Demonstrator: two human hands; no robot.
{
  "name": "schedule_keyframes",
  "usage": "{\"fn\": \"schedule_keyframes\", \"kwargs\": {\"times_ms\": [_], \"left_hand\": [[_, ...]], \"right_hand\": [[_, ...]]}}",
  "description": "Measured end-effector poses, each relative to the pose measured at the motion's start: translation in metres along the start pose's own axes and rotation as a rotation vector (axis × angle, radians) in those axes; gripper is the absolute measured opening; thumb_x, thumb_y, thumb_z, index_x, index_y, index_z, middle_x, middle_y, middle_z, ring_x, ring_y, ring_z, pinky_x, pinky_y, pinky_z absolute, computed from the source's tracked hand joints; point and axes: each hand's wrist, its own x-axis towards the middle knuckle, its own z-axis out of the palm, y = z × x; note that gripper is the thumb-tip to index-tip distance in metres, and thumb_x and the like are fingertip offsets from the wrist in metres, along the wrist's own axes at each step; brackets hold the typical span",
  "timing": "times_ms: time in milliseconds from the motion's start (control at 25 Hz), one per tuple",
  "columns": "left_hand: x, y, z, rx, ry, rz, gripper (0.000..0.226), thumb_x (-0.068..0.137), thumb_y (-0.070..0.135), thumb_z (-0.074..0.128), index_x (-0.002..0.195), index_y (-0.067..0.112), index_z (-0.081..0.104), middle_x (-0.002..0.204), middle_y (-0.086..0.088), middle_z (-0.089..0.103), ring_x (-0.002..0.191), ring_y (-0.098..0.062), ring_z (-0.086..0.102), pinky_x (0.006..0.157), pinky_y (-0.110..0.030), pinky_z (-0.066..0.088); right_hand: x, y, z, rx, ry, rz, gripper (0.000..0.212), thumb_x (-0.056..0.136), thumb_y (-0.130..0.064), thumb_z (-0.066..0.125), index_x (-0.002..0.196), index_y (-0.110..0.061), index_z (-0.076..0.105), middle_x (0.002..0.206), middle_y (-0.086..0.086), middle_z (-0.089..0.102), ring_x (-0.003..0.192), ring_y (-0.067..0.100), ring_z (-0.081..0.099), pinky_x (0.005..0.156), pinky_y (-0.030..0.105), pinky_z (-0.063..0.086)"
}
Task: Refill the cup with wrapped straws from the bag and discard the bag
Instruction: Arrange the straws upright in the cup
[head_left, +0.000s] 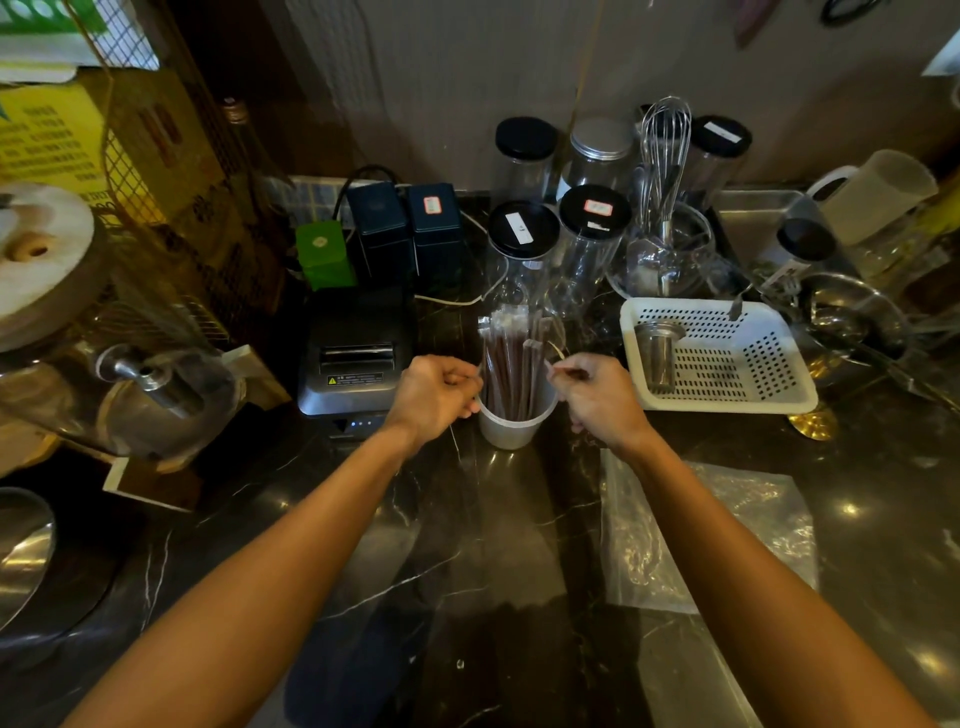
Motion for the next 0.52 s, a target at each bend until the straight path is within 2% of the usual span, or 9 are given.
{"fn": "schedule_keyframes", "kwargs": {"times_ms": [80,160,360,520], "left_hand": [[0.009,0.004,0.002,-0.043,0.024,-0.029,0.022,0.098,0.01,0.066,0.118,0.003,0.07,0.079,-0.006,0.074,0.069,-0.011,0.072,0.063,-0.018,0.059],[0.018,0.009,0.004,-0.055,0.041,-0.037,0.023,0.098,0.012,0.066,0.119,0.004,0.07,0.079,-0.004,0.074,0.07,-0.009,0.071,0.065,-0.018,0.059],[0.036,0.021,0.009,-0.029,0.067,0.023,0.025,0.099,0.014,0.065,0.122,0.005,0.068,0.084,-0.006,0.075,0.077,-0.013,0.073,0.081,-0.031,0.062],[0.047,0.023,0.011,-0.029,0.066,0.003,0.028,0.099,0.016,0.065,0.125,0.005,0.066,0.088,-0.006,0.075,0.083,-0.017,0.075,0.083,-0.034,0.063]], "right_hand": [[0.009,-0.002,-0.003,0.007,0.018,-0.004,0.014,0.104,-0.021,0.062,0.111,-0.014,0.072,0.065,0.0,0.061,0.049,0.008,0.057,0.046,0.023,0.049],[0.018,-0.003,-0.005,0.008,0.024,0.004,0.017,0.104,-0.017,0.061,0.117,-0.011,0.071,0.066,0.0,0.061,0.053,0.011,0.058,0.048,0.024,0.051],[0.041,-0.001,-0.008,0.01,0.07,0.056,0.024,0.104,-0.014,0.06,0.125,-0.01,0.07,0.071,0.0,0.063,0.054,0.011,0.059,0.05,0.023,0.051],[0.057,0.003,-0.008,0.053,0.091,0.075,0.028,0.103,-0.011,0.059,0.13,-0.006,0.068,0.072,0.005,0.066,0.049,0.008,0.06,0.048,0.022,0.052]]}}
